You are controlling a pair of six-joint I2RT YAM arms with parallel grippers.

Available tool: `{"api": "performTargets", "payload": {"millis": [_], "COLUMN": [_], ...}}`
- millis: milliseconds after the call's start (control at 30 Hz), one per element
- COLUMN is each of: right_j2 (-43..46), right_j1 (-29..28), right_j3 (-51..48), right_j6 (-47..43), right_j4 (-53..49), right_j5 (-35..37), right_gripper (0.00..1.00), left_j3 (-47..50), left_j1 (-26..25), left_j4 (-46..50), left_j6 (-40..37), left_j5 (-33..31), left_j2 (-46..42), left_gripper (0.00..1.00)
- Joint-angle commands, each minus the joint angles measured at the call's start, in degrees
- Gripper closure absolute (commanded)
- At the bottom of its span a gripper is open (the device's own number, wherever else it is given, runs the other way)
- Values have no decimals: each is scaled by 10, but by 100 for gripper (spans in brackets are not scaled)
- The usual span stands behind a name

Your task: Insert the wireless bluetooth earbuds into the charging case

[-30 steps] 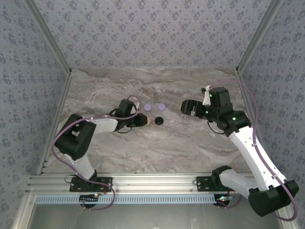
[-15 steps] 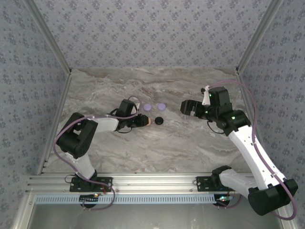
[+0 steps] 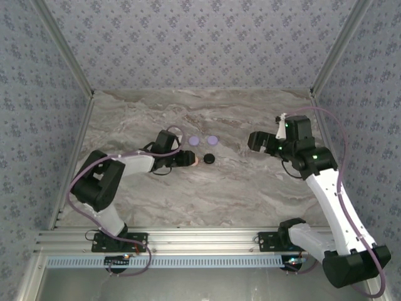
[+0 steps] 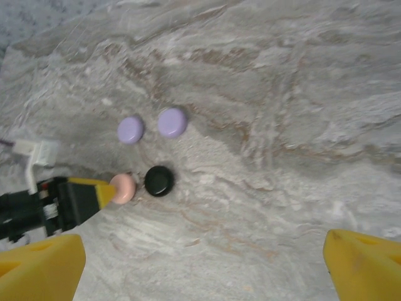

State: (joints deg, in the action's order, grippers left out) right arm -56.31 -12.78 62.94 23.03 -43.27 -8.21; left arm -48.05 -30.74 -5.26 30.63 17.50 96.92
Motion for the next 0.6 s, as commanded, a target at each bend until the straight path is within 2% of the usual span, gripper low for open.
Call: {"api": "performTargets", "payload": {"millis": [0, 133, 333, 467, 567], "right_j2": [27, 64, 126, 162, 168], "right_j1": [25, 57, 103, 130, 145], "right_j3": [11, -21, -118, -243, -342], "right_j6": [-22, -34, -12, -51, -82], "right_j4": [-8, 24, 99, 227, 364], "right_j5": [41, 76, 156, 200, 217], "right_gripper": [0, 0, 0, 0, 0], "left_j3": [-1, 9, 55, 104, 149], "left_j1": [2, 3, 7, 32, 72], "left_j4": [27, 62, 91, 81, 41], "left_j6": [-30, -68, -114, -131, -149], "left_j5": [-41, -102, -252, -361, -389], "left_j2": [-71, -160, -318, -408, -440], "left_gripper": [40, 30, 11, 1, 1]}}
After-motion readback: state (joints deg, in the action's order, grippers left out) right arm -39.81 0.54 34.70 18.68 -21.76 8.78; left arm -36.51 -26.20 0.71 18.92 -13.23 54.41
